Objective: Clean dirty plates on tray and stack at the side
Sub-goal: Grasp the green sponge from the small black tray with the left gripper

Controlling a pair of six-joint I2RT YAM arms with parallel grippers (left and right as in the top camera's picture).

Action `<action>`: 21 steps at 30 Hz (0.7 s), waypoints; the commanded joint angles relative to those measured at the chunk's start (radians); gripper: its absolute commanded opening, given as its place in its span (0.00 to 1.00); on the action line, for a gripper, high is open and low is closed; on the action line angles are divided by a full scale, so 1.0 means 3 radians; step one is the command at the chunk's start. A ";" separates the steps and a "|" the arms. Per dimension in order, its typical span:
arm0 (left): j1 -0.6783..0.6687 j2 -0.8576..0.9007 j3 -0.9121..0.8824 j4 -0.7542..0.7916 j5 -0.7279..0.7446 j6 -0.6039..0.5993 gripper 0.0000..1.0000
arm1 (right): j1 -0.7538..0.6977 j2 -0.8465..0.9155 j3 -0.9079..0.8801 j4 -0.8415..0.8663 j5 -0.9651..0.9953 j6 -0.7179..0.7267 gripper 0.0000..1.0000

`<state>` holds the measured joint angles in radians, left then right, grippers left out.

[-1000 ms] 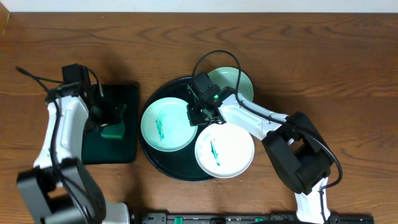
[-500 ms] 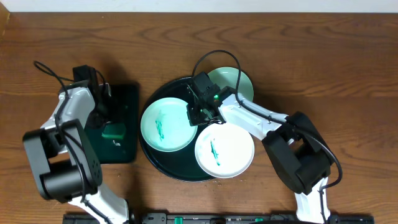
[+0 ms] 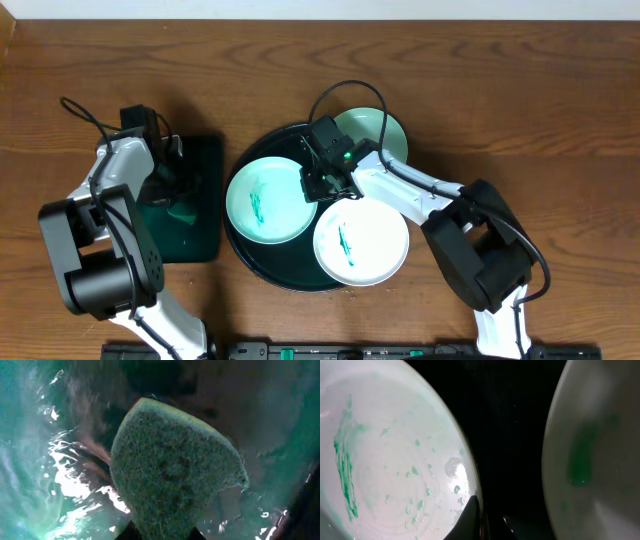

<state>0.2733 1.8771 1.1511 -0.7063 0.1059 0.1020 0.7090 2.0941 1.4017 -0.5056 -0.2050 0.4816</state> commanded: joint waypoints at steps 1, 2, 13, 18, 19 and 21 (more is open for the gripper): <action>0.0017 -0.0317 0.0141 -0.0092 -0.0005 -0.0039 0.07 | 0.0020 0.0095 0.0028 -0.0008 -0.0045 -0.0075 0.01; 0.0017 -0.0384 0.0153 -0.0116 -0.0005 -0.0048 0.07 | 0.0020 0.0095 0.0028 -0.0009 -0.0046 -0.0074 0.01; 0.0001 -0.1197 0.0163 -0.0552 0.0169 -0.0533 0.07 | 0.0017 0.0094 0.0034 -0.0009 -0.0088 -0.0075 0.01; 0.0001 -0.1188 0.0153 -0.0575 0.0169 -0.0548 0.07 | 0.0017 0.0094 0.0034 -0.0008 -0.0104 -0.0076 0.01; 0.0001 -0.1183 0.0153 -0.0575 0.0170 -0.0552 0.07 | 0.0017 0.0094 0.0034 -0.0008 -0.0106 -0.0076 0.01; 0.0001 -0.1183 0.0153 -0.0572 0.0170 -0.0558 0.07 | 0.0017 0.0094 0.0034 -0.0008 -0.0106 -0.0078 0.01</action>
